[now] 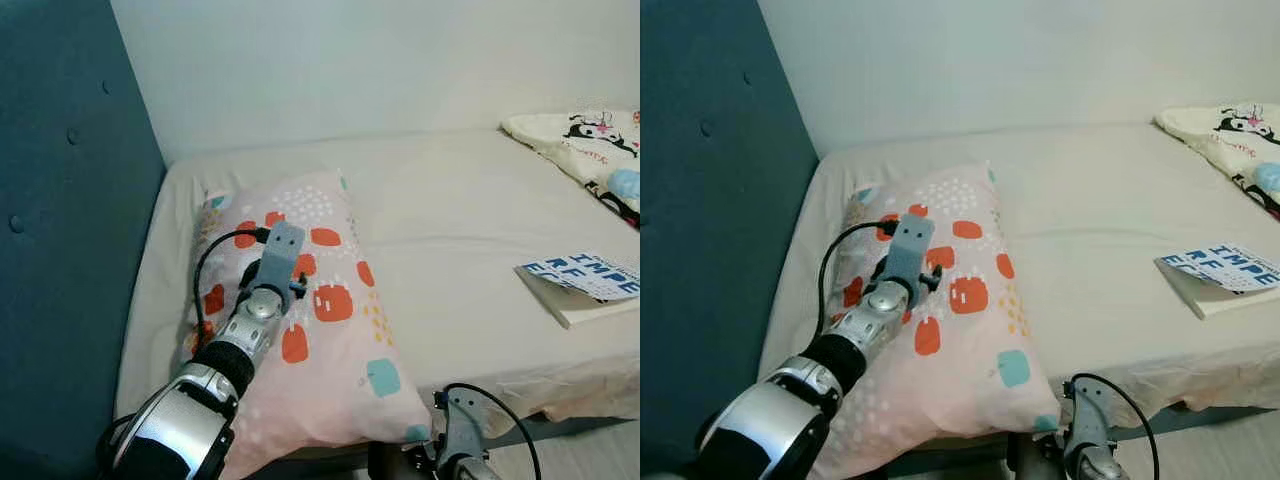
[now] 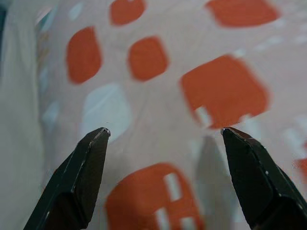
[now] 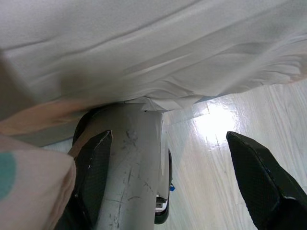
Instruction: Clean up the room
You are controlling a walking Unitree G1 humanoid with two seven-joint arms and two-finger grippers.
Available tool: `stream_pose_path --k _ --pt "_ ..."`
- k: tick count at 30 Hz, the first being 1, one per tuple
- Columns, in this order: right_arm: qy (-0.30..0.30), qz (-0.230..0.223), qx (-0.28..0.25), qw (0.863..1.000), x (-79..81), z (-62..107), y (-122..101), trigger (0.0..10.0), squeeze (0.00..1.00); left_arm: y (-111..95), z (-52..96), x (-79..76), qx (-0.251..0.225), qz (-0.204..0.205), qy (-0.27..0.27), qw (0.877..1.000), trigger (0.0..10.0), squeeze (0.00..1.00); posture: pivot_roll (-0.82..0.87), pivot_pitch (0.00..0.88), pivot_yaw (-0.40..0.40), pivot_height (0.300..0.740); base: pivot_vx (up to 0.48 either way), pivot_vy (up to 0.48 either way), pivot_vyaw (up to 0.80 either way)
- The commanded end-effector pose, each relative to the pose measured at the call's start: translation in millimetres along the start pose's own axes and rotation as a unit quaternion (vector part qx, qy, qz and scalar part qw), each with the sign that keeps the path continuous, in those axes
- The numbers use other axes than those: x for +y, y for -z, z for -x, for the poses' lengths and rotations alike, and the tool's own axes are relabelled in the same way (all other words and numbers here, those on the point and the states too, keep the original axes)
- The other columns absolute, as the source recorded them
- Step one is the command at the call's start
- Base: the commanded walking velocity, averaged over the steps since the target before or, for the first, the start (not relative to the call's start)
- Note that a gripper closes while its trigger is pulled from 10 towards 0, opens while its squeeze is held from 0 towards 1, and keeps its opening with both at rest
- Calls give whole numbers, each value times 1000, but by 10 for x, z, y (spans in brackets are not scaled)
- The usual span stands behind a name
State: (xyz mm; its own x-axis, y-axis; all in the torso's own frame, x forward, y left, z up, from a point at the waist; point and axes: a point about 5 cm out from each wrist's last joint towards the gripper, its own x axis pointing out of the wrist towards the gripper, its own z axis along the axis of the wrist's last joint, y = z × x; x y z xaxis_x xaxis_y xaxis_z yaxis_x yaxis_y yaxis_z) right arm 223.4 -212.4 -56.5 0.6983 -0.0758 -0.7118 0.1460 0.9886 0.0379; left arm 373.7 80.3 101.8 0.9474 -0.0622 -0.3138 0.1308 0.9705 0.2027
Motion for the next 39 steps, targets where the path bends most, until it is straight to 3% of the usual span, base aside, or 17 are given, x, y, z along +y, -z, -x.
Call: stream_pose_path --k 1,8,20,24,30,34,39 --pt "1 -4 22 1000 12 24 134 10000 0 56 -8 104 8 -3 -24 1000 10000 0 -7 136 15 598 0 0 0" --pt "0 -5 21 1000 15 20 122 10000 0 113 -10 170 17 8 -40 999 10000 0 -7 131 13 598 0 0 0" --pt "0 -4 13 1000 9 4 46 10000 0 143 5 17 17 13 -17 1000 10000 0 -7 119 13 598 0 0 0" --pt "0 -4 12 1000 4 1 33 10000 0 208 19 -1 23 -4 -15 1000 10000 0 -10 118 13 598 0 0 0" --pt "-2 -7 13 1000 21 7 64 10000 0 397 41 153 52 -48 -30 997 10000 0 -14 133 17 598 0 0 0" --pt "-3 -13 14 1000 41 14 100 10000 0 493 58 225 69 -53 -36 996 10000 0 -18 148 28 598 0 0 0" --pt "-3 -23 13 1000 64 24 141 10000 0 572 80 207 77 -66 -28 994 10000 0 -17 173 37 598 0 0 0"
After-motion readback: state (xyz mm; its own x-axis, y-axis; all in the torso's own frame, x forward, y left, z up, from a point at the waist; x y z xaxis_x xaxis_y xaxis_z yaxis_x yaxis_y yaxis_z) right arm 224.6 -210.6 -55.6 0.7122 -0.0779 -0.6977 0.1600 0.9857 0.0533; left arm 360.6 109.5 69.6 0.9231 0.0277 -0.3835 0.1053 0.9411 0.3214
